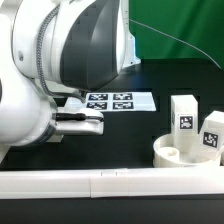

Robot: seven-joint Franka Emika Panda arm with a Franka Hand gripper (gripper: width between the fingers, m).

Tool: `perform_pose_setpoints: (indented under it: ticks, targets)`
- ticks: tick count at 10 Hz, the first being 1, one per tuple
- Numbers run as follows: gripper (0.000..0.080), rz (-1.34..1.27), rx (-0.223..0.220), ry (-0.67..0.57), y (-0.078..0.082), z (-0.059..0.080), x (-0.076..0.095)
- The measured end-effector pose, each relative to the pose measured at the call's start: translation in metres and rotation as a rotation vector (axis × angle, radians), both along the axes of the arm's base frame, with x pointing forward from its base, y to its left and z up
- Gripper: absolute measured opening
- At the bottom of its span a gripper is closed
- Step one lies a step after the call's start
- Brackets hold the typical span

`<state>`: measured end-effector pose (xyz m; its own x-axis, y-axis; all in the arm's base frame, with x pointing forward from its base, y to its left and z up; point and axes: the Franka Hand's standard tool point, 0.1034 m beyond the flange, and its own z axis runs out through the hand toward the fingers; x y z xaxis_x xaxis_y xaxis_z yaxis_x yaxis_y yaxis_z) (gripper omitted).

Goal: Assemble stool

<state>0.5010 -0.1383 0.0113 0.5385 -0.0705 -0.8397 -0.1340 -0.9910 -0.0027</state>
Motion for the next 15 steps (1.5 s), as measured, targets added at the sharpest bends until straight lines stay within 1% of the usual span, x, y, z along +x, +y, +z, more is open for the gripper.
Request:
perform_pose_setpoints:
  ticks: [1,2,3,4,5,6,7,8,9,10,11,12,13,14,15]
  targets:
    - [0.0335,0.0,0.0,0.0,0.0,0.0,0.0]
    - [0.0335,0.006,-0.004,-0.016,0.003,0.002,0.006]
    - [0.0335,0.026,-0.014,-0.083,0.015,0.022,0.024]
    - [0.0335,0.005,-0.037,-0.122,0.031,0.051,0.034]
    - [0.0335,-0.015,-0.061,-0.142,0.042,0.07,0.04]
    - [0.0336,-0.015,-0.066,-0.129,0.047,0.077,0.039]
    - [0.0336,-0.013,-0.069,-0.147,0.045,0.071,0.042]
    - [0.0337,-0.006,-0.083,-0.242,0.043,0.068,0.055]
    - [0.0337,-0.003,-0.095,-0.353,0.044,0.071,0.06]
    - [0.0337,-0.031,-0.111,-0.404,0.05,0.073,0.062]
    - [0.0337,-0.075,-0.135,-0.521,0.07,0.091,0.084]
    - [0.0337,-0.111,-0.143,-0.633,0.095,0.118,0.097]
    - [0.0337,-0.19,-0.177,-0.721,0.106,0.135,0.105]
    - [0.0337,-0.189,-0.185,-0.766,0.102,0.136,0.11]
    - [0.0337,-0.19,-0.194,-0.868,0.103,0.135,0.121]
